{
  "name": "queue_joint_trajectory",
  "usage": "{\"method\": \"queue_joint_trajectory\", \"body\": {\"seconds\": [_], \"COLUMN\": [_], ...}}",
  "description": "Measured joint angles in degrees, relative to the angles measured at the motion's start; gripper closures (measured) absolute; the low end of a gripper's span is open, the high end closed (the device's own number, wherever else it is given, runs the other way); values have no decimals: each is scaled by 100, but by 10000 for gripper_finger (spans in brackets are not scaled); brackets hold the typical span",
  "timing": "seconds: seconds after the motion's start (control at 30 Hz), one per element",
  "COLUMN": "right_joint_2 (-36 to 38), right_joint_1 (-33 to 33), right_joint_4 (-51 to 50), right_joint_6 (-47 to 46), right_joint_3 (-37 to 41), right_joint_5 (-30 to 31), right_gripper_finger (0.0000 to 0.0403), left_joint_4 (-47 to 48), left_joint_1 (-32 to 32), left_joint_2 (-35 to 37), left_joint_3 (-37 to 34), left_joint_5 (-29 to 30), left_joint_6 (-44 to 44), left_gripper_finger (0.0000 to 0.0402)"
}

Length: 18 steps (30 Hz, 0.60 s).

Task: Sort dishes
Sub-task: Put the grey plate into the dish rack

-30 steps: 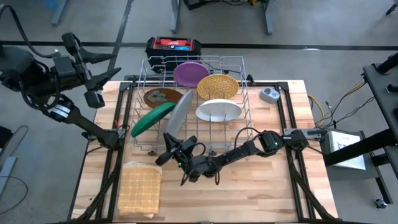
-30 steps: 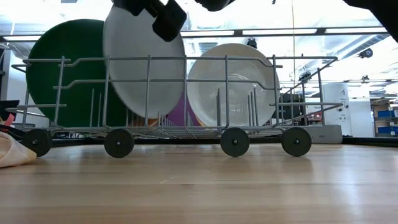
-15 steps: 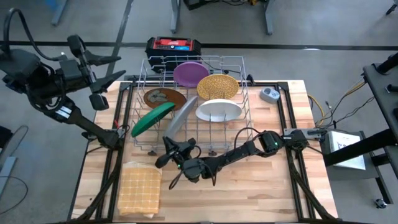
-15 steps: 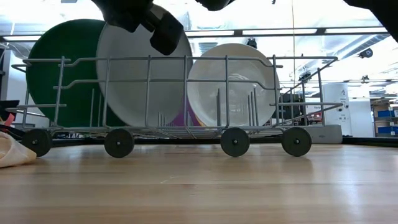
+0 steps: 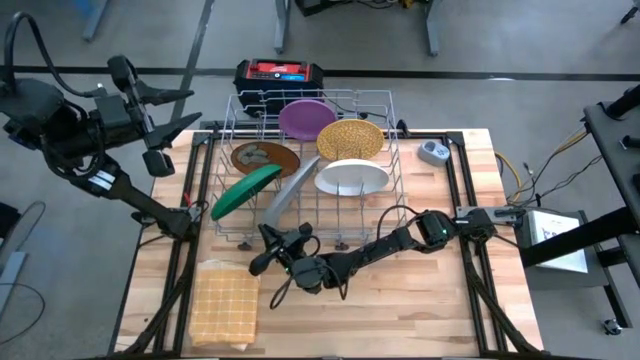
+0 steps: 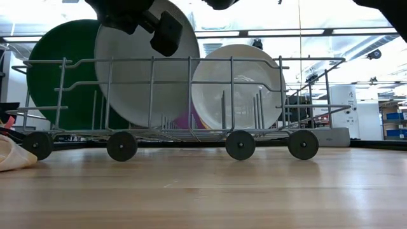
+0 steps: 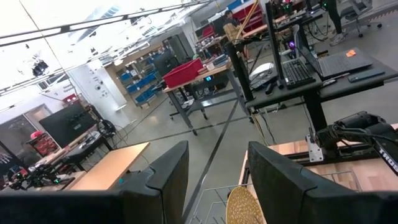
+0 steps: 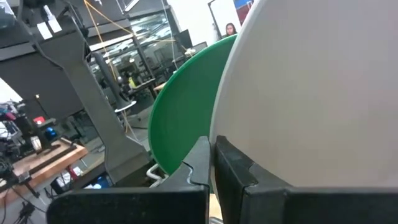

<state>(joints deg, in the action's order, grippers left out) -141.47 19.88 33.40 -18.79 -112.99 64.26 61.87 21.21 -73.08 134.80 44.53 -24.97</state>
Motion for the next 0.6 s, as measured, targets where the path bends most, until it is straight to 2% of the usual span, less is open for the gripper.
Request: {"method": "queue_joint_trajectory", "body": {"seconds": [0.13, 0.6], "right_joint_2": [32, 48], "right_joint_1": [10, 90], "right_joint_4": [-49, -58], "right_joint_6": [-2, -7], "right_joint_3": [0, 0], "right_joint_5": [-35, -71], "right_gripper_finger": [384, 285], "left_joint_4": [-4, -4], "left_joint_1": [0, 0], "left_joint_2": [-2, -4], "left_joint_3": [0, 0], "left_joint_5": [0, 2], "left_joint_6": [0, 15], "left_gripper_finger": [246, 246]}}
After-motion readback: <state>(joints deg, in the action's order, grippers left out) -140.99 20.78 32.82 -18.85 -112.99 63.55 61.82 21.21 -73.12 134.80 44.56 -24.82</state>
